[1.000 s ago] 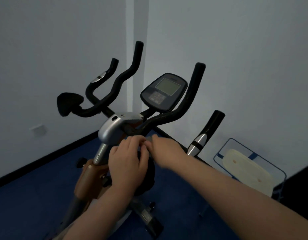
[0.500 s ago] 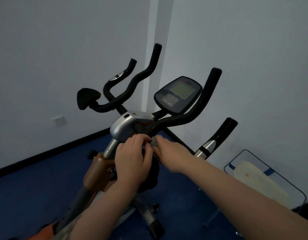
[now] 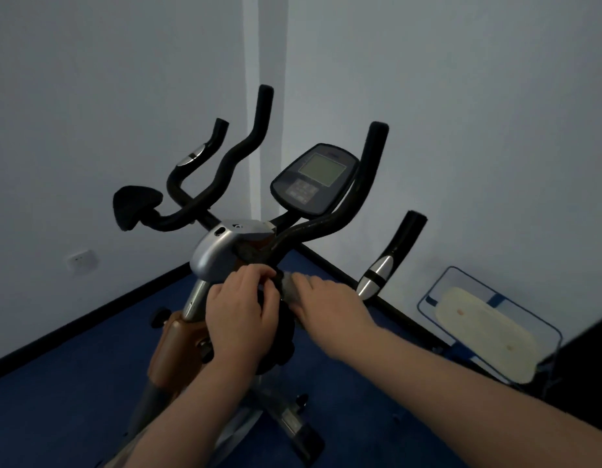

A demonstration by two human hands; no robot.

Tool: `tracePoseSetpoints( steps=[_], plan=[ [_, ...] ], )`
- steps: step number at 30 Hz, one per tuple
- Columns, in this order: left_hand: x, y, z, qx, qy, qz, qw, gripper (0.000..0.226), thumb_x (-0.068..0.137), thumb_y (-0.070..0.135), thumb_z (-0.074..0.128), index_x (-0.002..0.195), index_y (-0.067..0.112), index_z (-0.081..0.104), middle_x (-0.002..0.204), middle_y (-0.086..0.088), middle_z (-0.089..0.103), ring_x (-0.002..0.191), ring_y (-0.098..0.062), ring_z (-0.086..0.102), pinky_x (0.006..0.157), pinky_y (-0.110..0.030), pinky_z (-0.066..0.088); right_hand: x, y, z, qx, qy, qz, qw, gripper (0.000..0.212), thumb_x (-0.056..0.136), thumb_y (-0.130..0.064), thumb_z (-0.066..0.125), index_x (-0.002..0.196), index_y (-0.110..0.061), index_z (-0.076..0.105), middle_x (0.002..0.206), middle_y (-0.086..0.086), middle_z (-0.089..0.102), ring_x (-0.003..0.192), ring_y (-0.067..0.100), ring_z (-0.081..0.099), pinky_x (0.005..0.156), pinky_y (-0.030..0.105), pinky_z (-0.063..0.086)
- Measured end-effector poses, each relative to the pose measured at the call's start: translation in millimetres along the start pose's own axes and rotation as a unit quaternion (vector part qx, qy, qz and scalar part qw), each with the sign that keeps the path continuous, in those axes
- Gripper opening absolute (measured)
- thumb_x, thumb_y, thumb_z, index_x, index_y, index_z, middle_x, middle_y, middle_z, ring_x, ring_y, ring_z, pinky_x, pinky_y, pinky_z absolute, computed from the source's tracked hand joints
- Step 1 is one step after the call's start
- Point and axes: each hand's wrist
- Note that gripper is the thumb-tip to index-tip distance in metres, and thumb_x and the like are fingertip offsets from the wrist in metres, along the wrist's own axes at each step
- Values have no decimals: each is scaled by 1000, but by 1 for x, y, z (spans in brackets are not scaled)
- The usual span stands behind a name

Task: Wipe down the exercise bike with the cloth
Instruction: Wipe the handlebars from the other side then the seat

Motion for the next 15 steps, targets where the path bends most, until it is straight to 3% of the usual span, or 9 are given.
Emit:
tracePoseSetpoints(
  steps=[2,4,7,9,11,15],
  plan=[
    [-1,0,-1,-10,-8,21,1000,18,88,27,43,93,24,60,79,12,59,71,-8,55,74,-23,28,-21,12,0,-31,58,-54,996,48,97,-37,48,137,-12,44,112,7,59,95,25,58,78,35,45],
    [0,0,-2,-28,-27,67,997,15,88,25,46,94,25,60,82,13,60,74,-7,55,77,-25,32,-35,38,-7,-13,106,-109,988,39,94,-42,50,119,-14,60,103,3,62,94,23,59,87,37,48],
    [13,11,0,-53,-79,153,984,17,87,24,48,97,21,61,85,12,59,76,-6,55,76,-26,38,-38,80,-19,-45,116,-119,985,38,97,-46,45,109,-18,66,107,2,62,106,22,57,109,37,33],
    [25,23,5,-75,-106,145,981,17,88,25,49,99,19,61,87,11,59,76,-6,55,73,-27,40,-32,90,-22,-28,138,-63,988,34,97,-40,46,108,-17,68,108,2,62,110,22,57,115,39,25],
    [31,32,11,-102,-131,105,981,12,90,21,55,100,19,61,91,10,59,78,-8,57,71,-28,42,-32,84,-15,58,209,37,976,26,95,-29,52,109,-13,67,113,4,60,116,24,54,115,43,25],
    [27,30,18,-140,-141,14,980,12,90,22,58,100,29,57,89,17,57,71,-3,56,61,-30,48,-39,27,21,217,290,209,908,43,100,-28,41,141,-17,47,150,-3,37,144,14,25,118,36,23]
  ],
)
Point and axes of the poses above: each hand's wrist, its own x-axis towards the middle knuckle, its own z-axis out of the palm, y = z × x
